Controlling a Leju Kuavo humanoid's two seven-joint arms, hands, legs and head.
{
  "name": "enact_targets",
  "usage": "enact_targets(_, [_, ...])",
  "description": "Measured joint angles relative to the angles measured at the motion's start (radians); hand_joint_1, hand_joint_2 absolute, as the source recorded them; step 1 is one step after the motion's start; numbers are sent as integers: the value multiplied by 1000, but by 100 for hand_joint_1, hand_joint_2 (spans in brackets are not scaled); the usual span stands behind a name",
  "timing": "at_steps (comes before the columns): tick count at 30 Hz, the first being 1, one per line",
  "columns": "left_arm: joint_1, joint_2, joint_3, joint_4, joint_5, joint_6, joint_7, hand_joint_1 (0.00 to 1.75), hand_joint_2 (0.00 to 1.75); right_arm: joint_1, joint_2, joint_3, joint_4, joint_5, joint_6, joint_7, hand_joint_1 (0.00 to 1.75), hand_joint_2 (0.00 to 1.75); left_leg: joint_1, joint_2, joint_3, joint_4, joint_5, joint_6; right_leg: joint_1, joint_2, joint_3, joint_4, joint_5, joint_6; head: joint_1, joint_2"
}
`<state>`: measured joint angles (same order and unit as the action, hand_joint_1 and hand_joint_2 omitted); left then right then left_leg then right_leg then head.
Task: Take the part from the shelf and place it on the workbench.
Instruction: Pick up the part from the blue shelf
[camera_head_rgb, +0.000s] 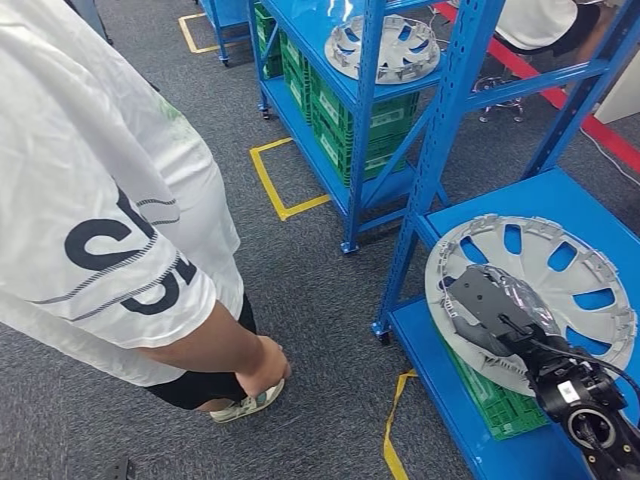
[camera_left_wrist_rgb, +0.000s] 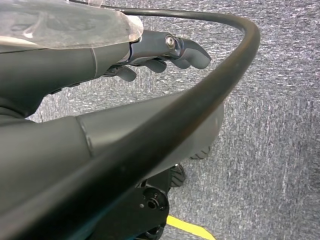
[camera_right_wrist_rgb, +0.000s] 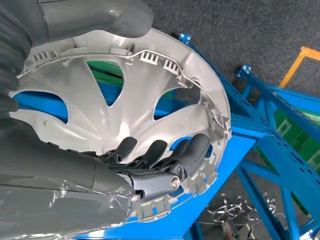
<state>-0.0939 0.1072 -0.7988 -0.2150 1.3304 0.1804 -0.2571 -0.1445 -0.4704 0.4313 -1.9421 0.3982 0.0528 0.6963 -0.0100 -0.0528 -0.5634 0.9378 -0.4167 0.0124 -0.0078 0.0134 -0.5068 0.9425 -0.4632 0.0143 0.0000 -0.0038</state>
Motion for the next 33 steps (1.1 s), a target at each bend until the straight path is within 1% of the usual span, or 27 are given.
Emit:
enact_targets(4, [0, 0, 0, 0, 0, 0, 1, 0, 0, 5, 0, -1, 0, 8, 14, 0, 43, 175, 0, 0, 0, 0, 0, 0, 0, 0, 0, 0, 0, 0, 0, 0])
enact_targets(8, [0, 0, 0, 0, 0, 0, 4, 0, 0, 5, 0, -3, 0, 20, 33, 0, 48, 175, 0, 0, 0, 0, 0, 0, 0, 0, 0, 0, 0, 0, 0, 0])
enact_targets(11, [0, 0, 0, 0, 0, 2, 4, 0, 0, 9, 0, -8, 1, 48, 81, 0, 52, 175, 0, 0, 0, 0, 0, 0, 0, 0, 0, 0, 0, 0, 0, 0])
enact_targets(15, [0, 0, 0, 0, 1, 2, 5, 0, 0, 11, 1, -8, 9, 84, 142, 0, 69, 175, 0, 0, 0, 0, 0, 0, 0, 0, 0, 0, 0, 0, 0, 0])
enact_targets(17, [0, 0, 0, 0, 1, 2, 5, 0, 0, 11, 3, -8, 15, 105, 167, 0, 88, 175, 0, 0, 0, 0, 0, 0, 0, 0, 0, 0, 0, 0, 0, 0])
enact_targets(18, [0, 0, 0, 0, 1, 2, 4, 0, 0, 11, 5, -7, 18, 118, 178, 0, 93, 175, 0, 0, 0, 0, 0, 0, 0, 0, 0, 0, 0, 0, 0, 0])
enact_targets(19, [0, -1, 0, 0, 1, 2, 4, 0, 0, 11, 8, -7, 20, 130, 187, 0, 93, 175, 0, 0, 0, 0, 0, 0, 0, 0, 0, 0, 0, 0, 0, 0])
enact_targets(22, [0, -1, 0, 0, 1, 2, 4, 0, 0, 10, 19, -3, 30, 170, 210, 0, 81, 175, 0, 0, 0, 0, 0, 0, 0, 0, 0, 0, 0, -1, 0, 0])
enact_targets(28, [-1, -1, 0, 0, 0, 0, 4, 0, 0, 9, 54, 5, 48, 233, 275, 0, 83, 175, 0, 0, 0, 0, 0, 0, 0, 0, 0, 0, -1, -1, -1, 0])
enact_targets(33, [-1, -1, 0, 0, 0, -1, 4, 0, 0, 8, 82, 18, 63, 277, 290, 0, 86, 175, 0, 0, 0, 0, 0, -1, 0, 0, 1, 0, -1, -1, 0, 0])
